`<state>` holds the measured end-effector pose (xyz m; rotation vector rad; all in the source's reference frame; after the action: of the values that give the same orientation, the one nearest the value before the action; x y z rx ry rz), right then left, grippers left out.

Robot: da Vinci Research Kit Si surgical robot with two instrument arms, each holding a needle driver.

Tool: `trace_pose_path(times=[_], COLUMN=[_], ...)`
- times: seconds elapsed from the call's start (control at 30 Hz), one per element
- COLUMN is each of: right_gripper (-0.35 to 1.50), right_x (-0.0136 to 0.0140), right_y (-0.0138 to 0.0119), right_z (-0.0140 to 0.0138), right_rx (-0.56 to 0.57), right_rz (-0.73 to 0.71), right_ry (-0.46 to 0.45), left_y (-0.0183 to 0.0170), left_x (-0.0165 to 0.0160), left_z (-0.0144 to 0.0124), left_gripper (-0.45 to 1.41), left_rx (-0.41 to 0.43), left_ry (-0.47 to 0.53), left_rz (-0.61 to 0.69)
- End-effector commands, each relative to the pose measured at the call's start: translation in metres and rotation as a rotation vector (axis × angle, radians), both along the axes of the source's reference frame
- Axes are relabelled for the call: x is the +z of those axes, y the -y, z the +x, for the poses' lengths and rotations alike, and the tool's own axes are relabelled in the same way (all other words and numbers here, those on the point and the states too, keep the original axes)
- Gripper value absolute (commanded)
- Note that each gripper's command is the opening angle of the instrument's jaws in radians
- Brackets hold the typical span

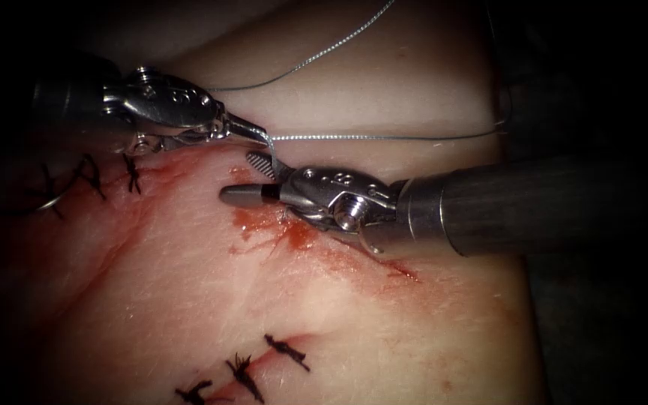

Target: Wound Closure

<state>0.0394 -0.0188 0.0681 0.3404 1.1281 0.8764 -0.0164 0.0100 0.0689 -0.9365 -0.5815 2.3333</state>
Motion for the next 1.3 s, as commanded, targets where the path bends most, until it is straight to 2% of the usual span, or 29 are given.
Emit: trace_pose_path(times=[0.03,0.13,0.17,0.23,0.3,0.37,0.4,0.43,0.77,0.9,0.97,1.03,1.1,1.13,1.23,1.3], right_gripper=[1.26,1.25,1.15,1.09,0.64,-0.01,-0.08,-0.32,-0.35,-0.35,-0.35,-0.35,-0.35,-0.27,-0.16,0.00], right_x=[0.0000,-0.0001,-0.0003,-0.0004,-0.0005,-0.0006,-0.0006,-0.0005,-0.0002,-0.0001,-0.0010,-0.0020,-0.0038,-0.0050,-0.0067,-0.0076], right_y=[0.0000,-0.0001,0.0000,0.0000,0.0002,0.0001,0.0001,0.0001,0.0003,-0.0004,-0.0014,-0.0023,-0.0036,-0.0040,-0.0045,-0.0051], right_z=[0.0009,0.0009,0.0009,0.0010,0.0010,0.0011,0.0011,0.0010,0.0007,0.0007,-0.0003,-0.0016,-0.0047,-0.0076,-0.0117,-0.0137], right_rx=[0.005,0.015,0.021,0.021,0.020,0.022,0.022,0.021,0.035,0.043,0.074,0.092,0.127,0.143,0.160,0.190], right_rz=[-0.005,-0.016,-0.022,-0.024,-0.024,-0.024,-0.023,-0.023,0.020,0.028,0.034,0.035,0.046,0.047,0.043,0.049], right_ry=[-0.016,-0.045,-0.063,-0.065,-0.066,-0.069,-0.069,-0.069,-0.081,-0.085,-0.091,-0.099,-0.097,-0.097,-0.087,-0.074], left_y=[0.0001,0.0003,0.0003,0.0003,0.0003,0.0003,0.0003,0.0003,-0.0001,-0.0007,-0.0008,-0.0004,0.0011,0.0024,0.0041,0.0049], left_x=[0.0005,0.0004,0.0004,0.0004,0.0004,0.0004,0.0004,0.0004,0.0000,-0.0005,-0.0005,-0.0001,0.0011,0.0021,0.0038,0.0043], left_z=[-0.0005,-0.0005,-0.0006,-0.0007,-0.0007,-0.0007,-0.0006,-0.0006,-0.0004,0.0010,0.0022,0.0039,0.0060,0.0072,0.0086,0.0094], left_gripper=[-0.45,-0.45,-0.45,-0.45,-0.45,-0.45,-0.45,-0.45,-0.45,-0.45,-0.45,-0.45,-0.45,-0.45,-0.45,-0.45], left_rx=[0.001,0.001,-0.002,0.000,0.000,0.000,0.000,0.000,0.001,-0.005,-0.001,0.027,0.070,0.121,0.206,0.272], left_ry=[0.001,0.004,0.006,0.007,0.007,0.007,0.007,0.008,0.013,0.021,0.023,-0.005,-0.068,-0.097,-0.145,-0.158], left_rz=[0.002,0.003,0.003,0.005,0.005,0.005,0.005,0.005,0.011,0.003,-0.002,-0.004,0.023,0.040,0.072,0.098])
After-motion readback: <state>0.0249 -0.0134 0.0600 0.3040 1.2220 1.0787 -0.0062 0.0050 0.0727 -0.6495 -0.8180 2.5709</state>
